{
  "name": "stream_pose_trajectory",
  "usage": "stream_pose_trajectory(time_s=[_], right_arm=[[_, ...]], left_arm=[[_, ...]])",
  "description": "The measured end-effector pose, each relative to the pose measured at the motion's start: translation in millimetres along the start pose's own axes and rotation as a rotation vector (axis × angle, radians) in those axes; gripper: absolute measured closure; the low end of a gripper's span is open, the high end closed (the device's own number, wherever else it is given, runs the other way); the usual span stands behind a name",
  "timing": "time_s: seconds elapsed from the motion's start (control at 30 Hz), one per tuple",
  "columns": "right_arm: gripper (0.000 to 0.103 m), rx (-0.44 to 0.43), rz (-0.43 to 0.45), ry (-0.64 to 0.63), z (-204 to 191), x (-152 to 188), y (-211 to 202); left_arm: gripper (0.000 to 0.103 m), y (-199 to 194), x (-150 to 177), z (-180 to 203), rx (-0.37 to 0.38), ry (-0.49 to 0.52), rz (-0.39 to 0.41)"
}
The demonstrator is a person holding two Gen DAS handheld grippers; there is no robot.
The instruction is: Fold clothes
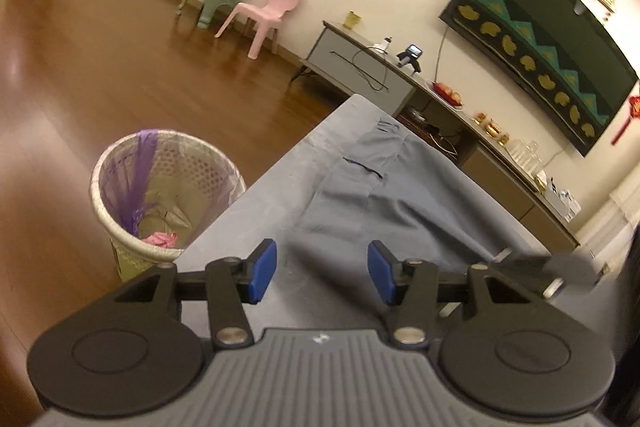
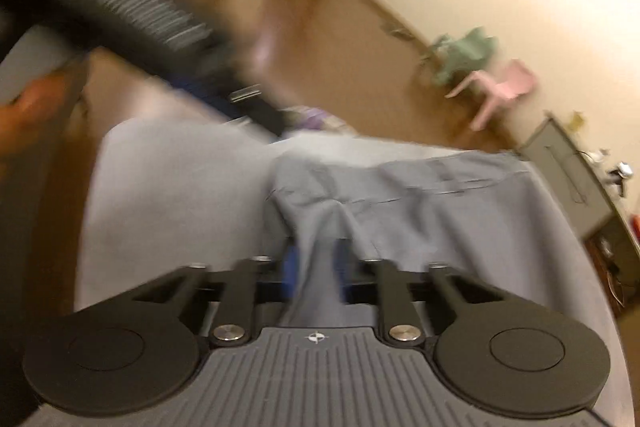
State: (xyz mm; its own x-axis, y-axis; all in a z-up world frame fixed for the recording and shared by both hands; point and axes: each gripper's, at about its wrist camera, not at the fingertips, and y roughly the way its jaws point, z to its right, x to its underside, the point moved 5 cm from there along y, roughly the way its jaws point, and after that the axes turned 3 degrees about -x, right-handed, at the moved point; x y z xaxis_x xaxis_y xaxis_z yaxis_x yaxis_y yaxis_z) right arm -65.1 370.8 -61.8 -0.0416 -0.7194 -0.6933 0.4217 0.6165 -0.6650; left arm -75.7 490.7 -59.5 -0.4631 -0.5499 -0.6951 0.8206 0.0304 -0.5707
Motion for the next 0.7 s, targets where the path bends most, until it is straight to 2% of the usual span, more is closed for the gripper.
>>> stream_pose_trajectory(time_s=[0.1, 0.2, 0.27, 0.33, 0.43, 0.5, 0.57, 0.63, 0.7], right_arm=[[0.1, 0.032, 0.098, 0.202, 51, 2, -33], [0.1, -0.07, 0.195, 0.547, 116, 27, -64], [0.1, -0.148, 0.243, 0.725, 147, 54, -77], [0.101, -0.182, 0.275, 0.847, 172, 78, -88], [0.103, -0.18, 0.31, 0.946, 193, 102, -104], [0.103, -0.175, 0.325, 0.978, 206, 113, -103], [0.103, -0.159, 0.32, 0.984, 213, 120, -104], [0.103, -0.189, 0.308, 0.962, 203, 122, -102], [0.102, -0.224, 0.301, 0.91, 192, 109, -95]], left_arm=[[0.046, 12, 5, 11, 0.0, 0.081, 0.004], [0.041, 30, 4, 37, 0.029, 0.191, -0.02], [0.038, 43, 1, 60, 0.06, 0.279, -0.028], [0.035, 56, -3, 84, 0.088, 0.364, -0.026], [0.029, 72, -8, 120, 0.183, 0.461, -0.041], [0.019, 88, -5, 138, 0.212, 0.532, -0.084], [0.017, 107, 1, 149, 0.224, 0.583, -0.14], [0.02, 130, 10, 154, 0.222, 0.612, -0.207], [0.047, 147, 15, 157, 0.241, 0.607, -0.249]])
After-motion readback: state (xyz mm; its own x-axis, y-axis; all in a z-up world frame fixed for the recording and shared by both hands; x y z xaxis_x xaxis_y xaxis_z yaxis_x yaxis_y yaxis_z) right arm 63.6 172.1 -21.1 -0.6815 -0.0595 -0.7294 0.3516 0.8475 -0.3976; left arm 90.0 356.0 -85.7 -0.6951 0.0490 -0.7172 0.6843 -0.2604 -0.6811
